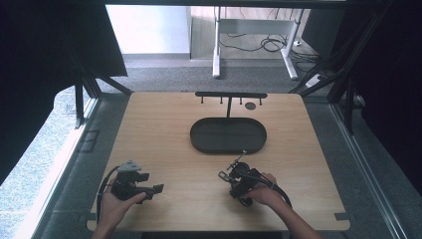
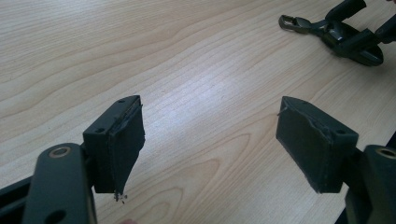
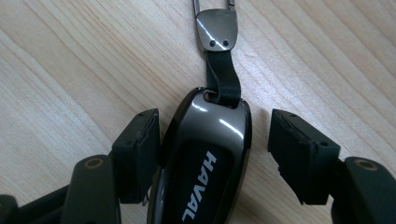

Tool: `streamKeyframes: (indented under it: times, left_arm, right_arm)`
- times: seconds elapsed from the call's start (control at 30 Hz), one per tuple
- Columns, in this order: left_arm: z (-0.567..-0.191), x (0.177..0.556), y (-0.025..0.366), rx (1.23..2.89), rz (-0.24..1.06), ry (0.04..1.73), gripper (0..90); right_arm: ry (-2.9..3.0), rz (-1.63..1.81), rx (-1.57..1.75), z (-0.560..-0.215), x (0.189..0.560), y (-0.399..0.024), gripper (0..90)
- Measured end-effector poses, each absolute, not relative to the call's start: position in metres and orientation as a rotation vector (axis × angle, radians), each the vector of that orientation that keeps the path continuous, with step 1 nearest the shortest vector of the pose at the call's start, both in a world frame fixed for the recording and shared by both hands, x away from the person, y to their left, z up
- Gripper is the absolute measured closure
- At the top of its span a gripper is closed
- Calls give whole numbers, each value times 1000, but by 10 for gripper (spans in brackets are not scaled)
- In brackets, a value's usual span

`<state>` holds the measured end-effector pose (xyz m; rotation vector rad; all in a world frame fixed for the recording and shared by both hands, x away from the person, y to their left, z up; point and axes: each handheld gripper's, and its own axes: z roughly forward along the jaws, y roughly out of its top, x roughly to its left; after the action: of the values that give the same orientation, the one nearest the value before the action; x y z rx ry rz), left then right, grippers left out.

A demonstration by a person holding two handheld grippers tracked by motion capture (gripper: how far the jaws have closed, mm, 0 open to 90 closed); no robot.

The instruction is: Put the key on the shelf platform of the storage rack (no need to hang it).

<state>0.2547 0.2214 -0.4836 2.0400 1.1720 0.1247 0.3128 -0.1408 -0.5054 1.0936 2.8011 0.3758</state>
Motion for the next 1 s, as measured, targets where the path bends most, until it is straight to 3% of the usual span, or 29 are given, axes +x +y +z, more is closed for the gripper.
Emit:
streamKeyframes:
  times: [0.27, 0.37, 1.0]
  left_arm:
    - [-484, 255, 221, 2043, 126, 1174, 238]
    - [-485, 255, 220, 2044, 124, 1172, 238]
    - [-484, 255, 222, 2036, 131, 1177, 239]
  right_arm:
    - [2810, 365, 1107, -505, 315, -139, 413]
    - [2810, 364, 1112, -504, 315, -140, 473]
    - [2806, 460, 1113, -491, 319, -149, 503]
